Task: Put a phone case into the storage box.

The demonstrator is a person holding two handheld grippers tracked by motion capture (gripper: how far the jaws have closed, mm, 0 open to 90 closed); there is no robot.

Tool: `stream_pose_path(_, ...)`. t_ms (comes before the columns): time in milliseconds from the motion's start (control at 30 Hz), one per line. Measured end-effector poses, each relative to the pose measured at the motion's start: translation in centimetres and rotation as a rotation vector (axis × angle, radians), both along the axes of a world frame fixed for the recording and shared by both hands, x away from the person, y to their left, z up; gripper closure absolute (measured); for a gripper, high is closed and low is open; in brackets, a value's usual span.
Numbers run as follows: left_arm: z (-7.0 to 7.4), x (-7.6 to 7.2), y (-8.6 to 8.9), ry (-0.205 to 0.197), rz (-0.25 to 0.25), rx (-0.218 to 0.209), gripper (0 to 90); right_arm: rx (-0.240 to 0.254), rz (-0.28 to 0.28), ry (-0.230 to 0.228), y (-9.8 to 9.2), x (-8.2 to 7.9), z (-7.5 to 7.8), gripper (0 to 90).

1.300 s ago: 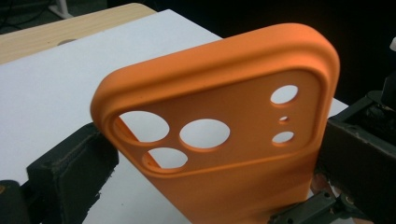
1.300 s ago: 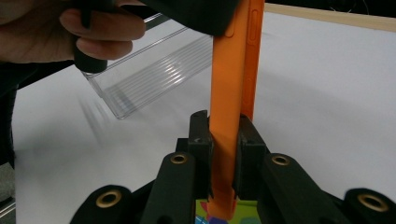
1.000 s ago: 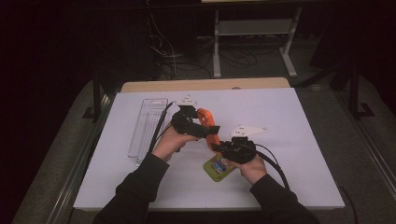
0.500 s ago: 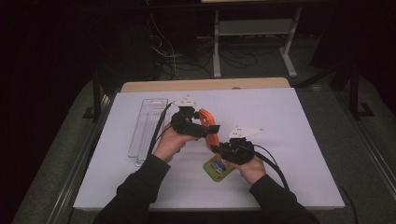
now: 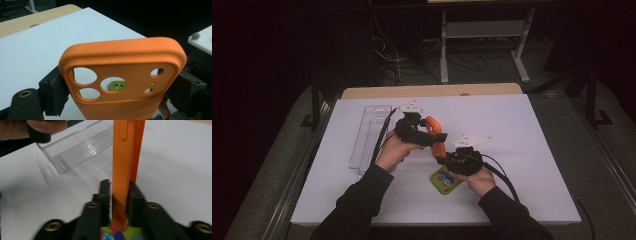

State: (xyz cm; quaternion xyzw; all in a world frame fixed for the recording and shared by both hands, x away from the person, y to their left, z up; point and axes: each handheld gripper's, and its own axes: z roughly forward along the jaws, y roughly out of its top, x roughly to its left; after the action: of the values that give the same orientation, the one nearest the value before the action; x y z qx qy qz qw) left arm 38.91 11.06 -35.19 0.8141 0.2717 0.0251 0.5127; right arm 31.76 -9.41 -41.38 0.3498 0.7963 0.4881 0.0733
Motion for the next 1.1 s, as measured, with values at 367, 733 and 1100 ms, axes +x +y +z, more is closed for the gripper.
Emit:
stream_pose_path(367, 1.4, 1.3, 1.8, -0.005, 0.066, 0.070, 15.1, -0.065, -0.028, -0.018, -3.8, -0.4, 1.0, 34.0)
stream_pose_path(733, 5.0, 3.4, 5.0, -0.044, 0.181, 0.129, 15.1, -0.141, -0.086, -0.026, -7.3, -1.6, -0.2, 2.4)
stream_pose_path(1100, 7.9, 5.7, 8.7, -0.046, 0.328, 0.218, 15.1, -0.207, -0.123, -0.030, -10.1, -2.5, -1.1, 0.0)
